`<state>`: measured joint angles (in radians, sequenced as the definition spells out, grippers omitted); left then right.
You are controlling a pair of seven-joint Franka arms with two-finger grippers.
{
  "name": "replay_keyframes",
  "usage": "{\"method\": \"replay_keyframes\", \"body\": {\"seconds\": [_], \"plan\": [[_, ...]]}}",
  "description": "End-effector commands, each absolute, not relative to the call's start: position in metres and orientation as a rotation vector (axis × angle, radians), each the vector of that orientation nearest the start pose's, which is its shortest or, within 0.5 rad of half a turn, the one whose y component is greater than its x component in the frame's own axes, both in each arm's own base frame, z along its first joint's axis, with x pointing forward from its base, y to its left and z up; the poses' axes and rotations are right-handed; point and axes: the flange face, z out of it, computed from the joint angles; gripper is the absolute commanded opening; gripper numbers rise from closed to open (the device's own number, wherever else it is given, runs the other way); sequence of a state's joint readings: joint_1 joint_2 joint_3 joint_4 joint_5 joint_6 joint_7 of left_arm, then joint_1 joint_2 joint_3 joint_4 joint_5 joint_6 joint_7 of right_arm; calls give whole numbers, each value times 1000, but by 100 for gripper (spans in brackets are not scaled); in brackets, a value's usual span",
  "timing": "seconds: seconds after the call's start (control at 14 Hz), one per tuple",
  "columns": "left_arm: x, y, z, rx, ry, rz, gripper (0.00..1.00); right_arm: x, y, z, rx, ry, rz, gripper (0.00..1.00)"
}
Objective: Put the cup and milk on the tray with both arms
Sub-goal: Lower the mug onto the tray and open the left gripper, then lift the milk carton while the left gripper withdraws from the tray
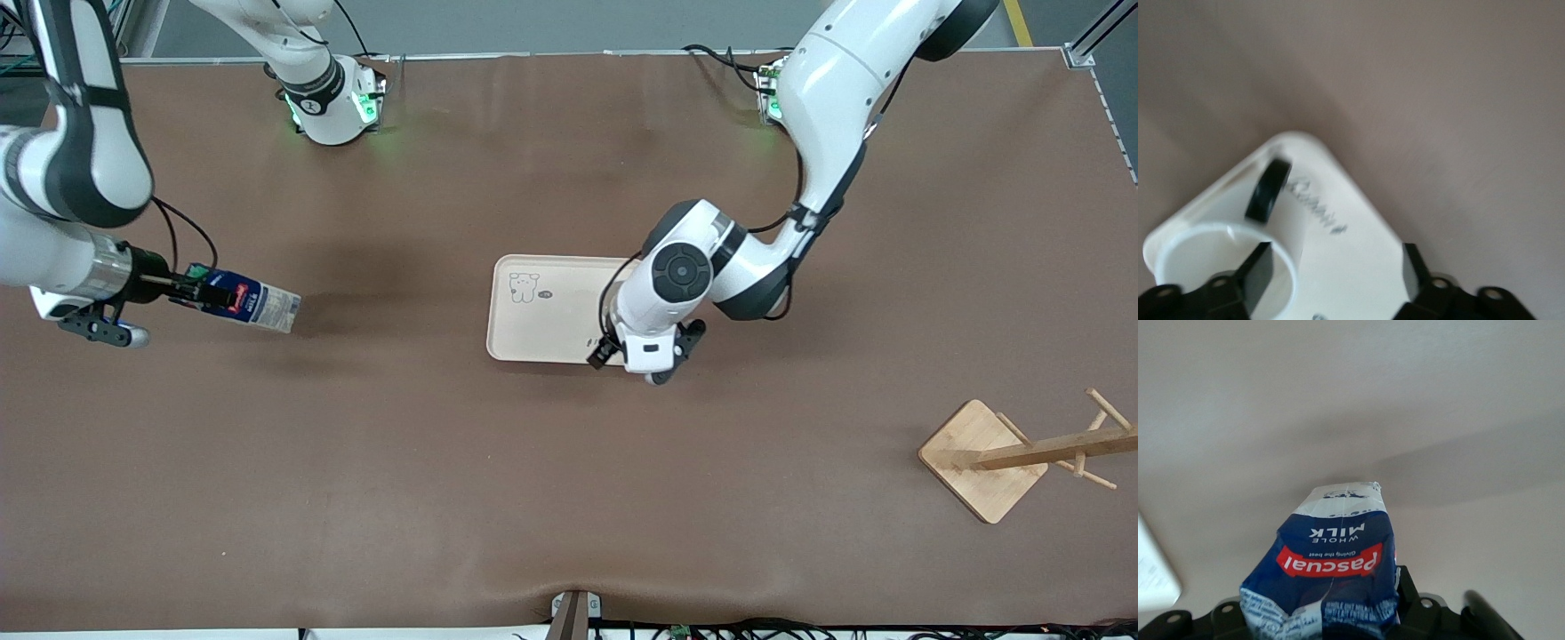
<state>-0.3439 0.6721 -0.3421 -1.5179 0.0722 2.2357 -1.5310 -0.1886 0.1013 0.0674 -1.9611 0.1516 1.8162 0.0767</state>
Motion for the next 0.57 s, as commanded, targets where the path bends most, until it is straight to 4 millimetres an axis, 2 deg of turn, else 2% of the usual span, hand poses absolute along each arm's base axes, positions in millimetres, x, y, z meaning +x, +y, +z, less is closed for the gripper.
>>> {"method": "replay_keyframes", "body": {"seconds": [0.0,0.14,0.29,0.5], "plan": [[600,-370,366,-2943,-1363,-31,100,558,1,442,-2951,352,443,0],[613,-332,409,-2995,-1245,-93,100,559,58,450,-2976,408,452,0],[627,-286,438,-3023,-1132,-129,100,552,125,455,-3005,425,456,0],[637,-221,480,-3044,-913,-126,100,553,208,443,-2979,399,493,0]]}}
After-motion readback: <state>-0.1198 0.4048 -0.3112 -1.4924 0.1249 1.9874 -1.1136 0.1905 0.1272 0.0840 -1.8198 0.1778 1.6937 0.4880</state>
